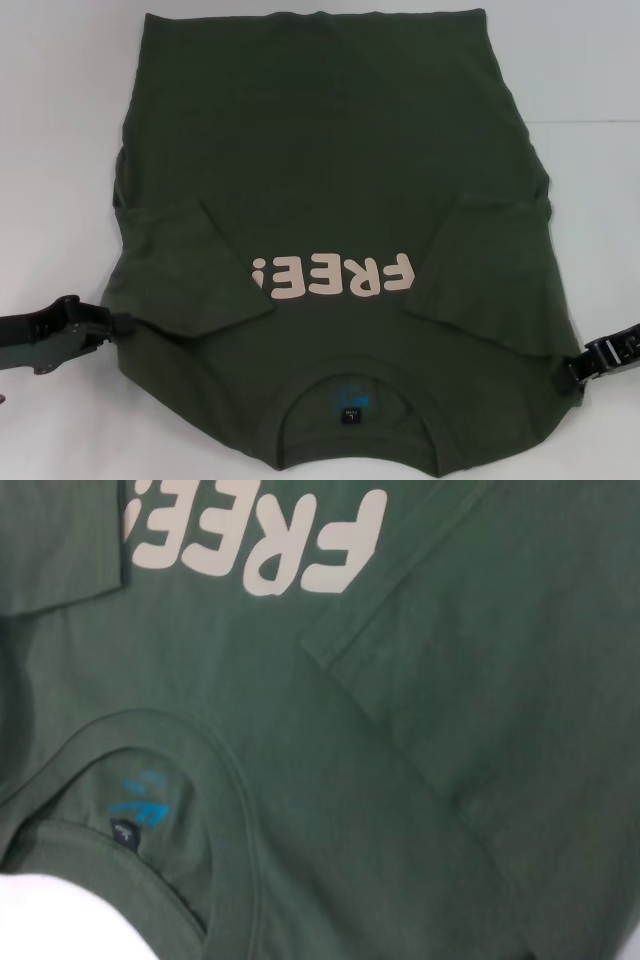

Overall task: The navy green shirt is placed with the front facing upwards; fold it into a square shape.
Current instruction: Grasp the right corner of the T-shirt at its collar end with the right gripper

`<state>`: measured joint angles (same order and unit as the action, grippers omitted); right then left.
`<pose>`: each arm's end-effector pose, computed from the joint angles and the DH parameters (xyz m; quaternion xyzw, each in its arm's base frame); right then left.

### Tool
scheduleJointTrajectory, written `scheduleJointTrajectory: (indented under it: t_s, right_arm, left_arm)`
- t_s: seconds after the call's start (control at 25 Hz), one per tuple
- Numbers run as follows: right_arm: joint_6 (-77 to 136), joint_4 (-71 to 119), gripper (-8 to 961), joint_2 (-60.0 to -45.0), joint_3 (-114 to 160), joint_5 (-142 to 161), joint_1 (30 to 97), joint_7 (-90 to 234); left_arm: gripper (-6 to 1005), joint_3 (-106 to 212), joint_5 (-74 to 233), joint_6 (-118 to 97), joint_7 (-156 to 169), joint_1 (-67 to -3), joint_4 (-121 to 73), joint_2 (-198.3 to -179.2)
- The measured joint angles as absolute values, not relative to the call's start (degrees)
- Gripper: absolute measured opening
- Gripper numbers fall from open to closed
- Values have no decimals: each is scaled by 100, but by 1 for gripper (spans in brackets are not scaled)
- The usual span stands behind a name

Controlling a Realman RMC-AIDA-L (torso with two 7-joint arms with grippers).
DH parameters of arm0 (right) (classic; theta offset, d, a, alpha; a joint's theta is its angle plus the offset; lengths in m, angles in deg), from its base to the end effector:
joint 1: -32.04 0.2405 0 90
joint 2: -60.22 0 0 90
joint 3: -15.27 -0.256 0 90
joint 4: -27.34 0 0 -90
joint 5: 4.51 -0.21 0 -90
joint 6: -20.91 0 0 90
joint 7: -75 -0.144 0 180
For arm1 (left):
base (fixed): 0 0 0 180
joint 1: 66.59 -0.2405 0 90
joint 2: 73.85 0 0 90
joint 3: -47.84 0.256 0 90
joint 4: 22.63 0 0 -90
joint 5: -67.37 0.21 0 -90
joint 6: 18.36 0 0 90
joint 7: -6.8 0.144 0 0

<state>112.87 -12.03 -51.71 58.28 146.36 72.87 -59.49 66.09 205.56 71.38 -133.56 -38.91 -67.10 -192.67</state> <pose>0.2921 0.3497 0.0339 -0.8210 0.5609 -0.0806 0.0697 -0.3369 0.3048 0.0411 -0.6446 -0.7229 -0.2194 0.1175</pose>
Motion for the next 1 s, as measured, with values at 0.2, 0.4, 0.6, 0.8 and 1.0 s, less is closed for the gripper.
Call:
scheduleJointTrajectory:
  t_s: [0.2, 0.4, 0.6, 0.8, 1.0]
  right_arm:
    - [11266, -1203, 65, -5127, 5825, 14645, 7281, -6021]
    - [11270, -1211, 292, -5113, 5827, 14656, 7283, -6031]
    - [11414, -1278, 459, -5040, 5786, 14640, 7278, -6034]
    - [11576, -1283, 458, -4900, 5537, 14632, 7252, -6011]
    - [11663, -1284, 459, -4818, 5575, 14675, 7220, -6023]
  left_arm:
    - [54, 6604, 20550, 7128, -13356, -3891, -6710, -19267]
    - [54, 6603, 20544, 7122, -13355, -3885, -6710, -19267]
    - [54, 6603, 20543, 7116, -13356, -3886, -6710, -19267]
    - [54, 6524, 20543, 7110, -13355, -3908, -6710, -19267]
    - [54, 6463, 20543, 7110, -13354, -3921, -6710, -19267]
